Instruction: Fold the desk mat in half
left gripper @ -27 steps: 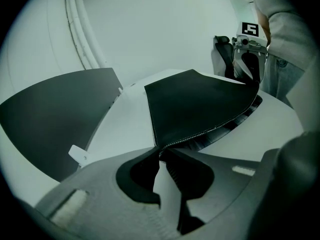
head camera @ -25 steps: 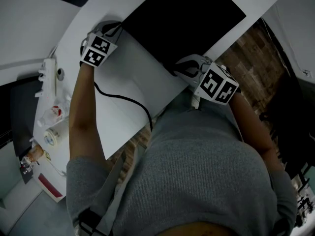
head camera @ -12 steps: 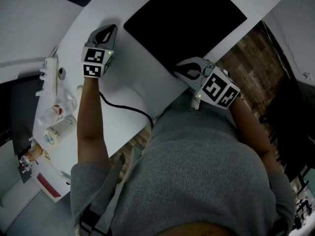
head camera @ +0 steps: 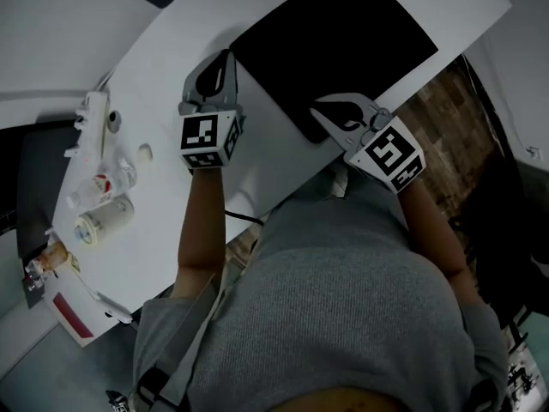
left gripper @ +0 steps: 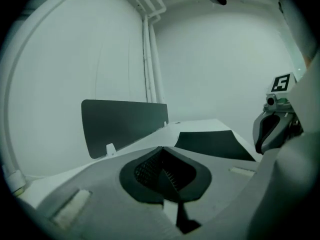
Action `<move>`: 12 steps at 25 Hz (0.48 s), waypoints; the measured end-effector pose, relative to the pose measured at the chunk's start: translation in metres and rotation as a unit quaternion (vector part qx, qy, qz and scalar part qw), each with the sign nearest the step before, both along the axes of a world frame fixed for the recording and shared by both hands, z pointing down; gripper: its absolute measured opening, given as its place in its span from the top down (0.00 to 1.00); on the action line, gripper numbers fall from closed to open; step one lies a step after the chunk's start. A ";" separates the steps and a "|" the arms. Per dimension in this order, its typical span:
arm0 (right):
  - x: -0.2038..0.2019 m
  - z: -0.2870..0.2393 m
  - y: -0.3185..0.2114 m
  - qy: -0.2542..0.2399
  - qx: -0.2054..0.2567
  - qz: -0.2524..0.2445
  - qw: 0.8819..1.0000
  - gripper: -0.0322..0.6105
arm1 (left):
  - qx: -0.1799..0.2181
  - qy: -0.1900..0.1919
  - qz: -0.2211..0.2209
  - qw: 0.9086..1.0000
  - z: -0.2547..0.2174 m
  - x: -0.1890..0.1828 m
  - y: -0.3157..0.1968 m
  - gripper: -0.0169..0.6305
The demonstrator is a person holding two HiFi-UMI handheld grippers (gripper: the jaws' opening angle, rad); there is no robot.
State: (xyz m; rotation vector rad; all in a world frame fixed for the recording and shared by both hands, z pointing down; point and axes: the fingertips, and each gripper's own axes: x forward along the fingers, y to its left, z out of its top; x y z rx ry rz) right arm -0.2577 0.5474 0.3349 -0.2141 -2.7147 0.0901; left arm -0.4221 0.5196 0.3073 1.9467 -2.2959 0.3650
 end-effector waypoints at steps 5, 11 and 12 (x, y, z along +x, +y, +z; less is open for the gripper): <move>-0.008 -0.030 -0.014 -0.047 -0.005 0.033 0.998 0.95 | 0.037 0.001 -0.010 0.999 -0.028 0.023 0.005 0.97; -0.013 -0.068 -0.032 -0.116 -0.023 0.083 0.990 0.95 | 0.068 0.008 -0.036 0.997 -0.060 0.037 0.018 0.97; -0.014 -0.075 -0.034 -0.127 -0.023 0.090 0.988 0.95 | 0.075 0.011 -0.040 0.996 -0.065 0.039 0.020 0.97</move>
